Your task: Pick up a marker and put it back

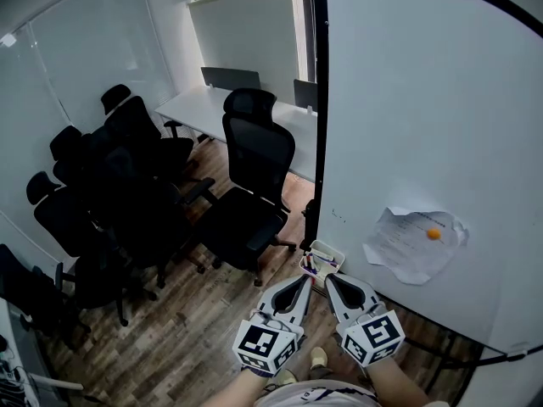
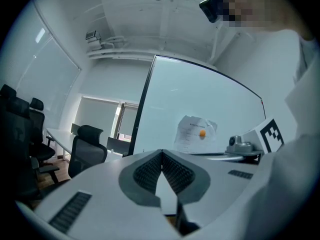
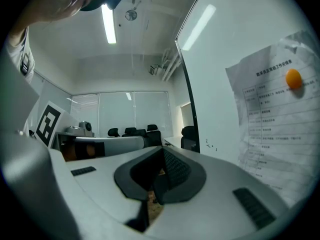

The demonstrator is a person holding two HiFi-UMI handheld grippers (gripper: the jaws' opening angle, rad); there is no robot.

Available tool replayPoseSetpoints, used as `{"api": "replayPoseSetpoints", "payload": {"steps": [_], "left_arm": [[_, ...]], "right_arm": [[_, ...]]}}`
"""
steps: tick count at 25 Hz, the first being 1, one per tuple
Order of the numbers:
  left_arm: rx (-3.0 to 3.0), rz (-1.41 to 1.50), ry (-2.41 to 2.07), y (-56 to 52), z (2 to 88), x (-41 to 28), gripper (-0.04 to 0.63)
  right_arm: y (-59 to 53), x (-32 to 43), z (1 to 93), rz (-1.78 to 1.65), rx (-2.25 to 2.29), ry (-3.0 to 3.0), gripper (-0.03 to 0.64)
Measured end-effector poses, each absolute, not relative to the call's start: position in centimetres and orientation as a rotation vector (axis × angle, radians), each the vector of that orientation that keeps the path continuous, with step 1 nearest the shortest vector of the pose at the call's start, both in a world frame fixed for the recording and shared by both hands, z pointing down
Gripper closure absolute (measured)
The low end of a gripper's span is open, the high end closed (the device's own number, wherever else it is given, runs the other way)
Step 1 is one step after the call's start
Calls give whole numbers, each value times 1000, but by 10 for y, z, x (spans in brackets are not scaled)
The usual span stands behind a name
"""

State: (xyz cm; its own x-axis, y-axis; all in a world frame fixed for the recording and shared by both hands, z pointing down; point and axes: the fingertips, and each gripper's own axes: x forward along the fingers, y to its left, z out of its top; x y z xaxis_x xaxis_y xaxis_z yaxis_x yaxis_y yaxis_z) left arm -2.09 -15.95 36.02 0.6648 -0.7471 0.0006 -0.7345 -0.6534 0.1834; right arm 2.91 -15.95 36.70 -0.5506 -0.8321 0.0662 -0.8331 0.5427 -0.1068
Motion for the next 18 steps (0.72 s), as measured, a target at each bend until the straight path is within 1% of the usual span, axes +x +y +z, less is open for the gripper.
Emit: {"api": "replayPoseSetpoints", "payload": {"steps": [18], "left_arm": [[2704,-120,-1249,-150,361,-26,584]], "right_arm": [[-152,23,365,183,1472,-2763,604]]}}
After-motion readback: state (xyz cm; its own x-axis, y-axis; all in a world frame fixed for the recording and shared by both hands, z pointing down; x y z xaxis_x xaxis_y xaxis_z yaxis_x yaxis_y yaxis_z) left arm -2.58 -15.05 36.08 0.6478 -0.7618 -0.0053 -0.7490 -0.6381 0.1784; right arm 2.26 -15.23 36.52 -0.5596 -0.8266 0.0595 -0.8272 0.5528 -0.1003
